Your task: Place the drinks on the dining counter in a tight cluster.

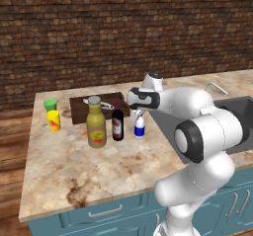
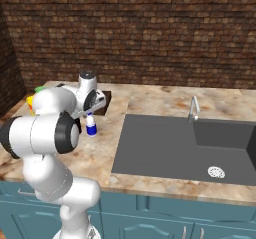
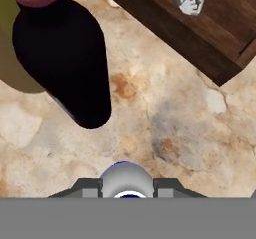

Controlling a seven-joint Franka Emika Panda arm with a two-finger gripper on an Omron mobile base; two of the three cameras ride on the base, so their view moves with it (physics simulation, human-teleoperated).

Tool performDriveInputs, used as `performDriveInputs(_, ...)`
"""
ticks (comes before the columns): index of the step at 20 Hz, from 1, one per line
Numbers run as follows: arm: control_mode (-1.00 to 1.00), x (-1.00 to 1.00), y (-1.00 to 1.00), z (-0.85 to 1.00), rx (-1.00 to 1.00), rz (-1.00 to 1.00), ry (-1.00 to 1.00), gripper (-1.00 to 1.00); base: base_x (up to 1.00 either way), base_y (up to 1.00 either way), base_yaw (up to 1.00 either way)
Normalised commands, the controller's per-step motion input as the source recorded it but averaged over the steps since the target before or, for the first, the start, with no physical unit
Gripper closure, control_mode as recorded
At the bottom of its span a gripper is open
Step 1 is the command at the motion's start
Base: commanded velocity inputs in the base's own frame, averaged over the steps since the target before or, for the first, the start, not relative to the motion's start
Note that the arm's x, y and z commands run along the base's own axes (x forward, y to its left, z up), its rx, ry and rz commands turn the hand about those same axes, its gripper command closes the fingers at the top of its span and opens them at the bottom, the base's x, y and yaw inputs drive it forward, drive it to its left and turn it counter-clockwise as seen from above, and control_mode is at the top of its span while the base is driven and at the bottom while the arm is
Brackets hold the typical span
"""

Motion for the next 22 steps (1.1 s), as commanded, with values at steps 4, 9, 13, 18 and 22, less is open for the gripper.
performDriveInputs(4,-1.0,0.16,0.0,-0.16,0.0,0.0,0.0,1.0,0.0,0.0,0.0)
performDriveInputs(9,-1.0,0.14,0.0,-0.27,0.0,0.0,0.0,1.0,0.0,0.0,0.0)
performDriveInputs(13,-1.0,0.12,0.0,-0.29,0.0,0.0,0.0,1.0,0.0,0.0,0.0)
performDriveInputs(18,-1.0,0.04,0.01,-0.05,0.0,0.0,0.0,1.0,0.0,0.0,0.0)
performDriveInputs(22,-1.0,0.0,0.0,0.0,0.0,0.0,0.0,1.0,0.0,0.0,0.0)
